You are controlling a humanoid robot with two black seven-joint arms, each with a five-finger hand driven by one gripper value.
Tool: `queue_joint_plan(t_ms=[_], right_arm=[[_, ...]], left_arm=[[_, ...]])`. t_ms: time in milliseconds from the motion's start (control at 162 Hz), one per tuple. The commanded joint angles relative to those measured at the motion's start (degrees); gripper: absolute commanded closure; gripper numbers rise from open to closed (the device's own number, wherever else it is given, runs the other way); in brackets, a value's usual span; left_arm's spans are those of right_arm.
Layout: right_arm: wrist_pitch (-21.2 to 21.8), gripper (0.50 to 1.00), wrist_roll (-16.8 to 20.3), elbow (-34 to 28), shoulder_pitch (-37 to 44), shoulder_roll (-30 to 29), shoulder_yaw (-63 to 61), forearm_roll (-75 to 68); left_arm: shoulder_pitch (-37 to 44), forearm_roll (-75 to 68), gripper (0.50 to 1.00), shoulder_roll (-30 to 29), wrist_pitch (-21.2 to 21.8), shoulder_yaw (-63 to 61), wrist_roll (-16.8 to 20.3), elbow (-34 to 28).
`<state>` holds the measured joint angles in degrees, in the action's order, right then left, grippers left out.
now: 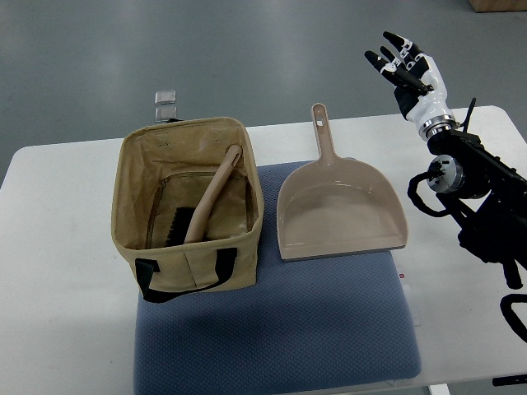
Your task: Put pink broom in yellow bag with right hand
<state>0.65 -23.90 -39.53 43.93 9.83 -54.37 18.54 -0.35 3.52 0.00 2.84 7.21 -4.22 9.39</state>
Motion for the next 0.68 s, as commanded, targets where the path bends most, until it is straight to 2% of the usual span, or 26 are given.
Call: queue_joint_plan(t_ms=[0, 678], right_arm=[[-0.12, 0.570, -0.09, 0.69, -0.07, -0.17, -0.04, -1.05], [-0.03, 0.570, -0.97, 1.13, -1.39, -1.05, 0.05, -4.48]], left_arm=[[0.00, 0.00, 0.500, 0.00, -0.03, 0.00, 0.00, -0.08], [0.00, 0.00, 0.500, 0.00, -0.03, 0.00, 0.00, -0.08]])
